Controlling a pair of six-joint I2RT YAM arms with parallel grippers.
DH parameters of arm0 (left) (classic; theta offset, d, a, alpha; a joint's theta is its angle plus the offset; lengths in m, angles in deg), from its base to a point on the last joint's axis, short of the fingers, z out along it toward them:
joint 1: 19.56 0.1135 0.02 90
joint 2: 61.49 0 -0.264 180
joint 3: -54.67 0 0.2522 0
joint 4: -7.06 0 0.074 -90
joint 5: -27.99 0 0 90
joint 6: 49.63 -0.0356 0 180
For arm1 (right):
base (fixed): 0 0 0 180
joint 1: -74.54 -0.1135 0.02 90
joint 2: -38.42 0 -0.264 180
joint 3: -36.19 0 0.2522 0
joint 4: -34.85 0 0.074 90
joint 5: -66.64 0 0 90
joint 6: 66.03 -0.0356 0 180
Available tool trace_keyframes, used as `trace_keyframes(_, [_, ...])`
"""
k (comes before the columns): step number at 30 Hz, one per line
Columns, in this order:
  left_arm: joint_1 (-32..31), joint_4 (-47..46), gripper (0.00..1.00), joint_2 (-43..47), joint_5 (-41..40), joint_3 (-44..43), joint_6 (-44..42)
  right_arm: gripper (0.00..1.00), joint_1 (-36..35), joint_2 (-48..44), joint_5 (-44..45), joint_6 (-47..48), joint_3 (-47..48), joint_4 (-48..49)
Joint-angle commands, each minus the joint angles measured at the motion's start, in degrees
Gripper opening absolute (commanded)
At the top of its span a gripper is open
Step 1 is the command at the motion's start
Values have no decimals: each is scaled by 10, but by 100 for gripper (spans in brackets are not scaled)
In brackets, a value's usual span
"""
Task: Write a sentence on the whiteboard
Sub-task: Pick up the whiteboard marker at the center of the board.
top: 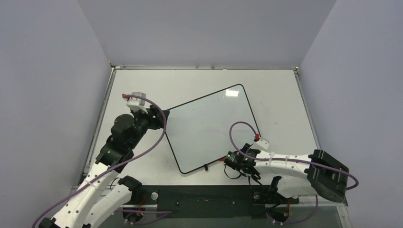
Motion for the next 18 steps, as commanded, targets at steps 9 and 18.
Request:
trace_keyframes(9, [-3,-11,57,7,-7,4,-11,11,2,41,16,28,6,29])
trace_keyframes(18, [-3,-16,57,3,-7,8,-12,0,2,2,28,73,-14,31])
